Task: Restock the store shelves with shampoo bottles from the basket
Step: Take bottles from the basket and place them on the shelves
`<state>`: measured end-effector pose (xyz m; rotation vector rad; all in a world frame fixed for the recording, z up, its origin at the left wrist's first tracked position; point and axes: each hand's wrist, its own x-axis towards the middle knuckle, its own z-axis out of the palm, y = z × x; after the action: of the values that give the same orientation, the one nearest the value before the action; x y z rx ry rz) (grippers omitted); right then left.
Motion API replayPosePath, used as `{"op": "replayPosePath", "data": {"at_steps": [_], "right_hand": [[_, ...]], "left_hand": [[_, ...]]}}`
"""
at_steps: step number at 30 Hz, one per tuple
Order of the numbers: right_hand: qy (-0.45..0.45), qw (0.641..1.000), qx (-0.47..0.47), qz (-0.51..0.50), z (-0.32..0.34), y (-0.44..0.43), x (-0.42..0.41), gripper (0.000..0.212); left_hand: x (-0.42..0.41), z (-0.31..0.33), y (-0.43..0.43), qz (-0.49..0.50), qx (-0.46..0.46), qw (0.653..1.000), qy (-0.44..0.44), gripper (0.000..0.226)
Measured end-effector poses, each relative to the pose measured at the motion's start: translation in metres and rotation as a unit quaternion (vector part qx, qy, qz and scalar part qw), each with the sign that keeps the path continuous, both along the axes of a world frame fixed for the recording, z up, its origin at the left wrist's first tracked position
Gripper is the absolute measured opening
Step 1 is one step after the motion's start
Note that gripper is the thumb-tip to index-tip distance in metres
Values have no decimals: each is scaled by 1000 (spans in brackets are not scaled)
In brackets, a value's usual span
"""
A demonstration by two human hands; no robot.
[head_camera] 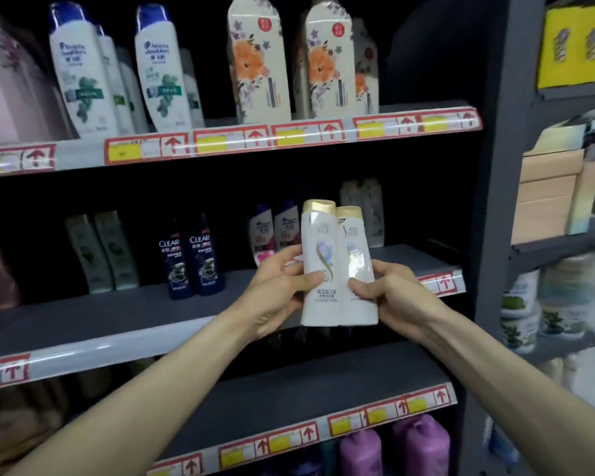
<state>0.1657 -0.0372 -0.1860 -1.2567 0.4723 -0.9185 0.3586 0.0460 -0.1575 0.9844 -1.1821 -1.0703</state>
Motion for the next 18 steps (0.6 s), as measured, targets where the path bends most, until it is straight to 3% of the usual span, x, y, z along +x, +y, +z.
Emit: {"op": "replayPosePath", "data": {"at_steps": [7, 11, 18], "right_hand": [[7, 992, -32, -122, 15, -80, 3, 28], [39, 979, -57, -191, 25, -124, 11, 39], [87, 973, -71, -200, 10, -172, 5, 46]], "left_hand": [[-14, 17, -89, 68, -3, 998, -16, 49], [-22, 15, -133, 99, -7, 991, -89, 50], [-35, 0, -183, 99, 1, 987, -130, 32]]}}
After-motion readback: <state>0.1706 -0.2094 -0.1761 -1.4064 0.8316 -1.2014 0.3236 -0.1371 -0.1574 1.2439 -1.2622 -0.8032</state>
